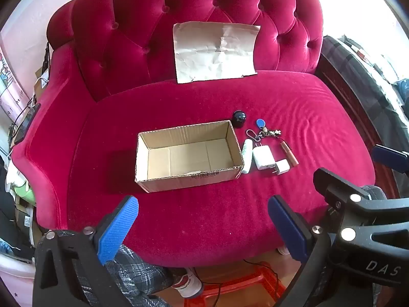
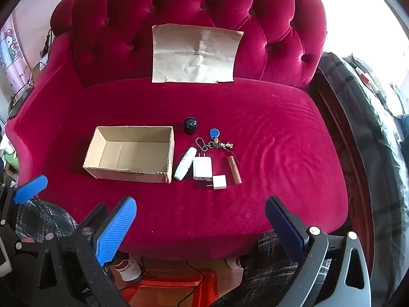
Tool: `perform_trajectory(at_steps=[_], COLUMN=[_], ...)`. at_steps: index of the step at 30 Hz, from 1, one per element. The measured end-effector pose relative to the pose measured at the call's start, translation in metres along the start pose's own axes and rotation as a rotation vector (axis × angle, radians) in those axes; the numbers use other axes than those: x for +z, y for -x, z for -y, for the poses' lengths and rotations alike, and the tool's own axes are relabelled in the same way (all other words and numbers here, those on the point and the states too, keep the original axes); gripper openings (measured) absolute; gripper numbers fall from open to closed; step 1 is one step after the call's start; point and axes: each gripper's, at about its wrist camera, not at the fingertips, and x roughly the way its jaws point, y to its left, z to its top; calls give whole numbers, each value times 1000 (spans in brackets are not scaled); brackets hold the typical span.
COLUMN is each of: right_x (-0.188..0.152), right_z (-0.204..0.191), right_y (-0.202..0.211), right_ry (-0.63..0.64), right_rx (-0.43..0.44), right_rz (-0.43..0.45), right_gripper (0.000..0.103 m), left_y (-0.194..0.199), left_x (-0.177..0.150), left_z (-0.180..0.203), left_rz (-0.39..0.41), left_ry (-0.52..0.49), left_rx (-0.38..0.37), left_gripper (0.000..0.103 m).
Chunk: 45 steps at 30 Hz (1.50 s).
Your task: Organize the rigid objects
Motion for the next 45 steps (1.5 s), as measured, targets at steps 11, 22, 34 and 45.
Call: perform_trajectory(at_steps=[11,22,34,45], right_x=[3,4,5,7], right_z=[1,0,1,-1], right_y=[2,0,2,5], right_ry=[-2,0,-6,-3], right_rx=[7,-1,8,6], right_rz=[-1,-1,7,9], right_gripper=[103,103,103,103], left_y=[-3,0,2,2], left_x=[0,2,5,5], left_z=[2,0,0,0], left_rz=[3,7,15,18], left_ry=[2,-6,-11,-14], left_rx=[-1,3,3,2], left_gripper=[103,103,103,103])
